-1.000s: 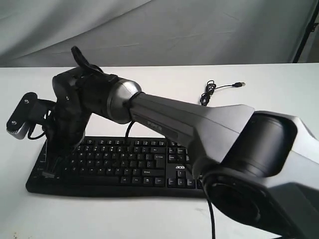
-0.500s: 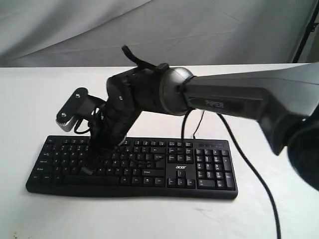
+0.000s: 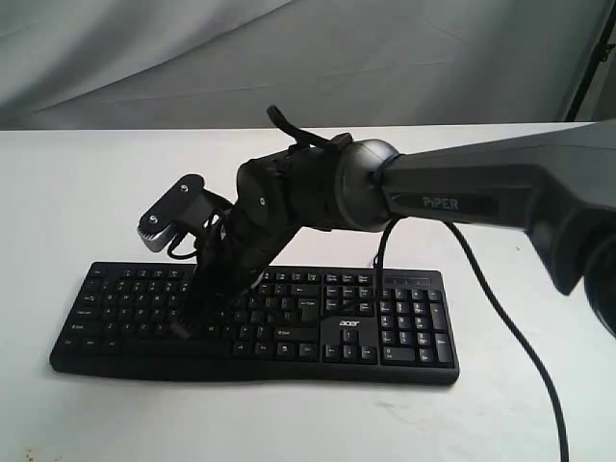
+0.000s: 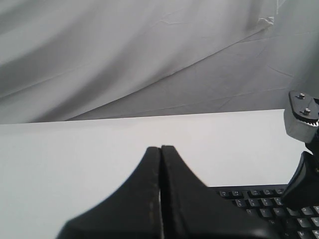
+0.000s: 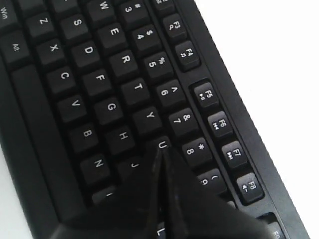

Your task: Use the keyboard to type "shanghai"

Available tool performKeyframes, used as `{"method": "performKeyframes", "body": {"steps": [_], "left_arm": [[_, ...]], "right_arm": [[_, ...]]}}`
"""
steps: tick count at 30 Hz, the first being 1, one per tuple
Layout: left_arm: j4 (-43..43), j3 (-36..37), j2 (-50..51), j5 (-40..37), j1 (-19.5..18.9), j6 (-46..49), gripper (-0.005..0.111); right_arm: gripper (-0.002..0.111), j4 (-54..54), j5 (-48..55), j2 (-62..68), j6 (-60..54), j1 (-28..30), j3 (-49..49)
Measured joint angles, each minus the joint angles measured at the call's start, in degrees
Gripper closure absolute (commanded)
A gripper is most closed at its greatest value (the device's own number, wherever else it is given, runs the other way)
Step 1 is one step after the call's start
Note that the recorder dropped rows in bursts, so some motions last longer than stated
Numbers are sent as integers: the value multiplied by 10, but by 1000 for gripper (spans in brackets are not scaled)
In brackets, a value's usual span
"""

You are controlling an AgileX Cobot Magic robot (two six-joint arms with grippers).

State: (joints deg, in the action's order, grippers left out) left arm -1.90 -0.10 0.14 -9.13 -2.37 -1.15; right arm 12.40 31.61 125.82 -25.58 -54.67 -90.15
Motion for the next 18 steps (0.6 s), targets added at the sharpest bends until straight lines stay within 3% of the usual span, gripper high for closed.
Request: {"method": "performKeyframes", "body": {"steps": [18], "left_arm": [[0, 0, 0, 0, 0, 0, 107]], "right_arm": [[108, -34, -3, 14, 26, 4, 0]]}}
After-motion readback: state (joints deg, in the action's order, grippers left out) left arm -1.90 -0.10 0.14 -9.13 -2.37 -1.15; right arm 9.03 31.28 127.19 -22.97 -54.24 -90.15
